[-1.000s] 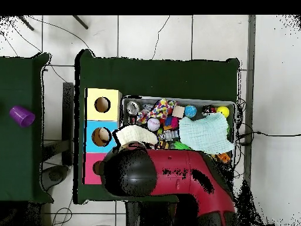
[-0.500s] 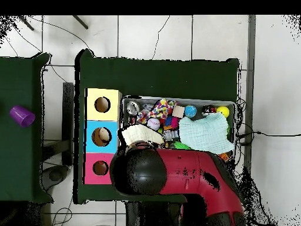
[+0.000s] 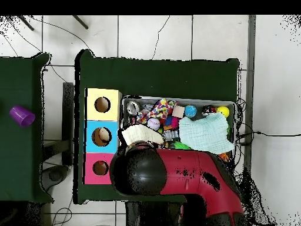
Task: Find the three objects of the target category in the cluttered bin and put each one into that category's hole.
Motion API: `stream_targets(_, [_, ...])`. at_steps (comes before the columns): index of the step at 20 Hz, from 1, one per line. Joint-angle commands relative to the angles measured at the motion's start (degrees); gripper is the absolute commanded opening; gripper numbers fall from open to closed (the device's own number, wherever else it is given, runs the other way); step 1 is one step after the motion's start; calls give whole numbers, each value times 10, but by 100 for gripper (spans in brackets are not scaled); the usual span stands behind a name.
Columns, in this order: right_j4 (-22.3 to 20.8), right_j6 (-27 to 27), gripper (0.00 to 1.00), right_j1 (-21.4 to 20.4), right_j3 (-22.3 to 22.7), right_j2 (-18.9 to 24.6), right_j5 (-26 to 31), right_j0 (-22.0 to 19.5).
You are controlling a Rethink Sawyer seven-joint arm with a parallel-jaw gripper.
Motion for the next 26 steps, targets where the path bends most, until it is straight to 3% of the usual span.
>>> stream_targets(1, [-10, 2, 0, 2, 11, 0, 56, -3])
stream_targets(15, [-6, -13, 0, 2, 15, 6, 32, -10])
stream_targets(16, [1, -15, 100, 1, 20, 8, 23, -13])
stream_targets(19, [9, -16, 100, -3, 30, 8, 0, -15])
stream_targets(21, [-7, 3, 100, -11, 20, -2, 26, -3])
stream_targets(26, [7, 16, 100, -16, 22, -5, 49, 0])
